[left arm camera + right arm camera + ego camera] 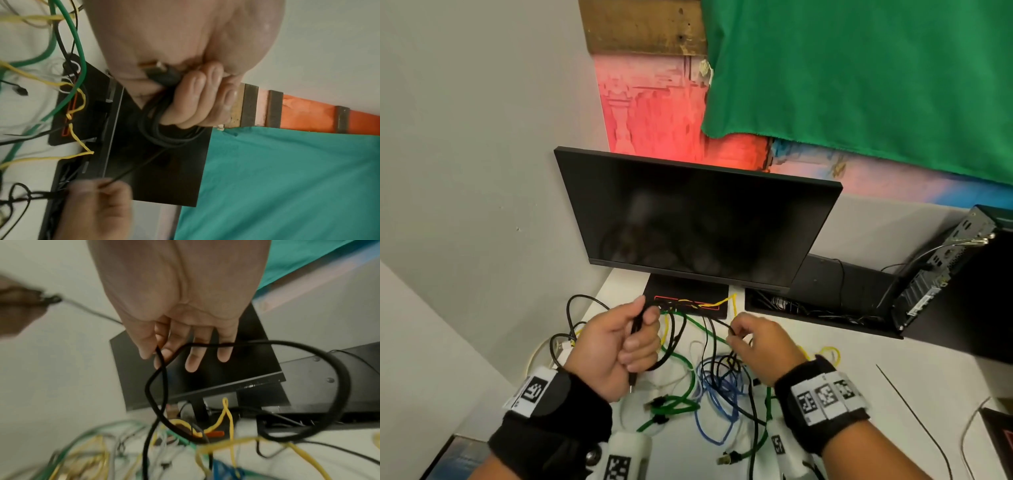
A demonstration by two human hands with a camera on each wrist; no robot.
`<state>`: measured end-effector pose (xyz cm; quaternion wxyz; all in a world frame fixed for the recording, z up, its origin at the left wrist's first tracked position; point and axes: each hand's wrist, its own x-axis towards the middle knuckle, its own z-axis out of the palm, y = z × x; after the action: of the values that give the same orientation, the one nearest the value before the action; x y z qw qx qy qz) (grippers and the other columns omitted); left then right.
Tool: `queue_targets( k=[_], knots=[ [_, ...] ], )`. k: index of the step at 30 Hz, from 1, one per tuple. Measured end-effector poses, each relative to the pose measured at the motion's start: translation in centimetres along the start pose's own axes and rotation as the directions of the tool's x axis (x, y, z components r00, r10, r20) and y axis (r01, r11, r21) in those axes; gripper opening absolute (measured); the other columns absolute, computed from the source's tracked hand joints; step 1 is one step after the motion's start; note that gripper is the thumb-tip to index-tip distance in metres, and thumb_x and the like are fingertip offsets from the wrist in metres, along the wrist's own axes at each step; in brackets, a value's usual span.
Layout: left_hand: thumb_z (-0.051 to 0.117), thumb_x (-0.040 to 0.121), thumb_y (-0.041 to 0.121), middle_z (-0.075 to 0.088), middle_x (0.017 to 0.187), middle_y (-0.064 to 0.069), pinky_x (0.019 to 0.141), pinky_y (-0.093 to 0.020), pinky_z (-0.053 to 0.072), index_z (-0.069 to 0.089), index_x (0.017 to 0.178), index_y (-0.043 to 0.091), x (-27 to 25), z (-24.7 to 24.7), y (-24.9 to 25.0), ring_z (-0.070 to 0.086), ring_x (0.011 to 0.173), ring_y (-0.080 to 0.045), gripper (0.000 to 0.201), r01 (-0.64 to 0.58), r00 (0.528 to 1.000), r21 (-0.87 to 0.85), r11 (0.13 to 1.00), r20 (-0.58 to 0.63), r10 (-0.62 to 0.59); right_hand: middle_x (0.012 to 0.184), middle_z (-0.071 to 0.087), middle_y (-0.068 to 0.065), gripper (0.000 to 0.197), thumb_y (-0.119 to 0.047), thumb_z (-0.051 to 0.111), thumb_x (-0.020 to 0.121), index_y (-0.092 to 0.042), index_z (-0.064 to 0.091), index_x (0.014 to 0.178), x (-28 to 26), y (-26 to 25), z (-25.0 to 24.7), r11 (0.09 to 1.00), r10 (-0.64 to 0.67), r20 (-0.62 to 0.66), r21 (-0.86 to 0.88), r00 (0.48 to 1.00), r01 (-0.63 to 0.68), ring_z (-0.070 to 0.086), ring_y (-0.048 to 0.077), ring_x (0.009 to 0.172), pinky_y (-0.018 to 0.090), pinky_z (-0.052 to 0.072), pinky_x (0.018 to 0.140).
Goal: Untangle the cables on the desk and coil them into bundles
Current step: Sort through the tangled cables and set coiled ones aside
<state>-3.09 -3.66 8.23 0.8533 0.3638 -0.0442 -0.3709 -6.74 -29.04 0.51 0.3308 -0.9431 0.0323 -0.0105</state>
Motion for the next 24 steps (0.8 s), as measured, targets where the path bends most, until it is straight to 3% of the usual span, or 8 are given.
queue_targets(
  k=[3, 6, 10, 12, 15, 17, 20, 24],
  knots=[
    [0.04, 0.095, 0.027, 0.031, 0.043, 0.006, 0.032, -0.02, 0.018, 0.055, 0.073, 0.011, -0.4, 0.1, 2.5, 0.014, 0.037, -0.007, 0.031, -0.161, 0.981, -0.075, 0.984, 0.093, 0.168, 0.091, 0.055, -0.018, 0.013, -0.036, 0.059, 0.095, -0.041, 0.053, 0.084, -0.2, 1.9, 3.5, 0.999, 0.031, 0.099, -0.027, 0.995, -0.028, 0.056, 0.002, 0.083, 0.019, 0.04, 0.071],
    [0.024, 0.103, 0.024, 0.034, 0.056, -0.004, 0.04, -0.027, 0.017, 0.052, 0.089, -0.001, -1.3, -1.1, 7.8, 0.027, 0.045, -0.014, 0.04, -0.151, 0.901, -0.336, 0.93, 0.339, 0.269, 0.07, 0.063, -0.015, 0.025, -0.032, 0.057, 0.099, -0.043, 0.063, 0.077, -1.8, 6.1, 5.3, 0.954, 0.245, 0.079, 0.156, 0.966, -0.254, 0.057, 0.001, 0.068, 0.02, 0.045, 0.065],
    [0.027, 0.103, 0.026, 0.037, 0.055, -0.01, 0.044, -0.023, 0.016, 0.053, 0.089, -0.003, -2.9, -2.5, 13.3, 0.031, 0.047, -0.019, 0.041, -0.178, 0.885, -0.349, 0.92, 0.352, 0.305, 0.084, 0.069, -0.008, 0.022, -0.032, 0.051, 0.101, -0.038, 0.053, 0.08, -2.9, 9.8, 5.2, 0.936, 0.351, 0.095, -0.028, 0.931, -0.35, 0.066, 0.015, 0.083, 0.031, 0.051, 0.078],
    [0.031, 0.102, 0.026, 0.031, 0.052, 0.001, 0.038, -0.024, 0.017, 0.054, 0.08, 0.006, -2.8, -2.3, 13.5, 0.026, 0.042, -0.013, 0.038, -0.302, 0.921, -0.215, 0.929, 0.187, 0.343, 0.084, 0.064, -0.006, 0.016, -0.035, 0.047, 0.1, -0.034, 0.043, 0.085, -2.5, 9.5, 4.8, 0.934, 0.342, 0.131, -0.157, 0.93, -0.321, 0.064, 0.018, 0.082, 0.031, 0.047, 0.072],
    [0.033, 0.1, 0.027, 0.026, 0.043, 0.01, 0.032, -0.018, 0.017, 0.05, 0.069, 0.018, -1.8, -1.0, 11.2, 0.011, 0.039, -0.007, 0.037, -0.402, 0.9, 0.179, 0.898, -0.105, 0.424, 0.087, 0.06, -0.01, 0.011, -0.034, 0.058, 0.093, -0.035, 0.047, 0.094, -1.8, 7.2, 3.3, 0.935, 0.342, 0.211, -0.172, 0.916, -0.309, 0.061, 0.014, 0.083, 0.028, 0.049, 0.076],
    [0.034, 0.1, 0.027, 0.031, 0.042, 0.01, 0.033, -0.019, 0.016, 0.049, 0.07, 0.017, -0.9, -0.5, 9.5, 0.009, 0.041, -0.008, 0.035, -0.341, 0.914, 0.224, 0.913, -0.147, 0.378, 0.107, 0.059, -0.009, 0.035, -0.033, 0.068, 0.082, -0.037, 0.052, 0.113, -1.4, 5.0, 1.6, 0.941, 0.331, 0.263, -0.163, 0.906, -0.296, 0.06, 0.014, 0.098, 0.029, 0.05, 0.085],
    [0.035, 0.1, 0.028, 0.032, 0.044, 0.008, 0.036, -0.02, 0.013, 0.049, 0.072, 0.015, 0.3, -0.1, 8.0, 0.012, 0.038, -0.007, 0.034, -0.248, 0.943, 0.235, 0.94, -0.164, 0.29, 0.148, 0.039, -0.005, 0.073, -0.042, 0.064, 0.08, -0.037, 0.033, 0.146, -0.2, 1.3, -1.0, 0.895, 0.266, 0.213, -0.416, 0.94, -0.159, 0.041, 0.022, 0.133, 0.045, 0.039, 0.109],
    [0.037, 0.1, 0.029, 0.032, 0.045, 0.007, 0.038, -0.021, 0.012, 0.052, 0.07, 0.016, 1.6, 1.4, 8.1, 0.019, 0.034, -0.005, 0.036, -0.21, 0.966, 0.242, 0.947, -0.097, 0.239, 0.159, 0.031, -0.007, 0.064, -0.028, 0.057, 0.093, -0.037, 0.03, 0.151, 1.7, -2.7, 0.0, 0.9, -0.06, 0.22, -0.41, 0.974, 0.148, 0.027, 0.019, 0.146, 0.047, 0.026, 0.119]
  ],
)
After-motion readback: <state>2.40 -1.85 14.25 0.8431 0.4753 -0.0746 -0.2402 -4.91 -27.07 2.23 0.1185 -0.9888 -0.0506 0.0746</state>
